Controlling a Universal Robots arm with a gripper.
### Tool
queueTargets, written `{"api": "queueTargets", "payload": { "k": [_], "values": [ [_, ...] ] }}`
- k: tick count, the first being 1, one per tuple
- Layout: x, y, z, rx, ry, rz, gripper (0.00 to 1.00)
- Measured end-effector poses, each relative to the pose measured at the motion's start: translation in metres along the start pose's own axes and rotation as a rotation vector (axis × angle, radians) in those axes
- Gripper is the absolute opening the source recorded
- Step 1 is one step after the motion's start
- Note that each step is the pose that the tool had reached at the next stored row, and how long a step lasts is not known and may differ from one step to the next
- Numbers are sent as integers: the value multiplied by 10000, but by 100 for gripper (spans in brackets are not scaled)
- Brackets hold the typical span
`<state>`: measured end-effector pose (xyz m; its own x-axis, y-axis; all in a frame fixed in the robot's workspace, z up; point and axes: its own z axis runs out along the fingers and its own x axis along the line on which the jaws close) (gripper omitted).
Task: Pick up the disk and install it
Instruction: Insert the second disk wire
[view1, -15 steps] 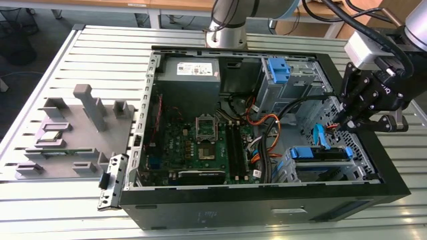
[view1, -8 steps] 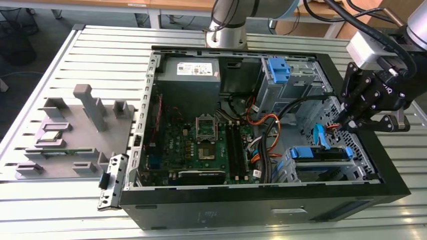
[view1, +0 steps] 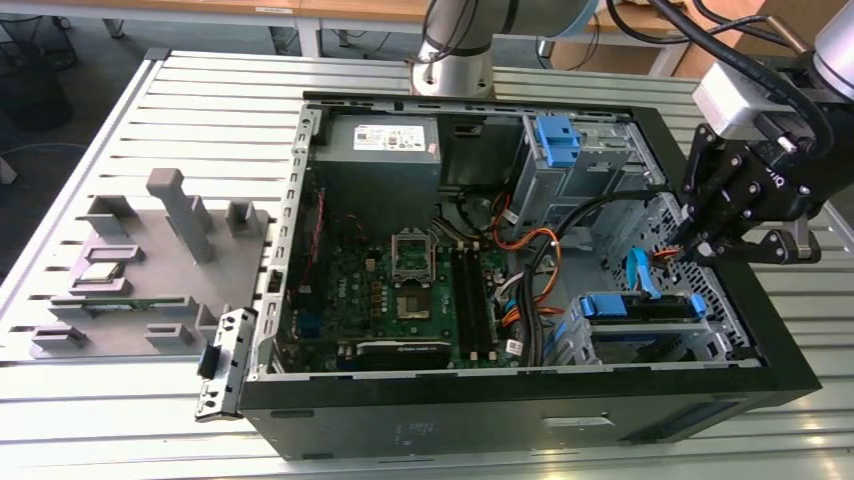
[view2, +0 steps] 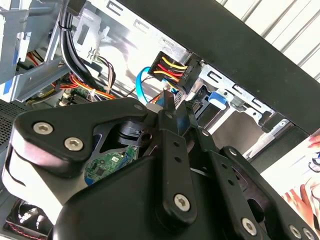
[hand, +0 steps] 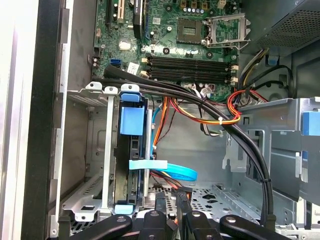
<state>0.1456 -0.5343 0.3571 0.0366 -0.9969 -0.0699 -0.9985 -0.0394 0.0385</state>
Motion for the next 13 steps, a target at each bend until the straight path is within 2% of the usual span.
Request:
{"api": "queueTargets", "payload": {
  "k": [2, 3, 6, 12, 13],
  "values": [
    [0, 0, 0, 0, 0, 0, 25],
    [0, 0, 0, 0, -1, 0, 31],
    [0, -6, -1, -18, 1, -1, 31],
    [0, -30, -8, -201, -7, 13, 31],
    [0, -30, -8, -209, -9, 14, 31]
  ]
}}
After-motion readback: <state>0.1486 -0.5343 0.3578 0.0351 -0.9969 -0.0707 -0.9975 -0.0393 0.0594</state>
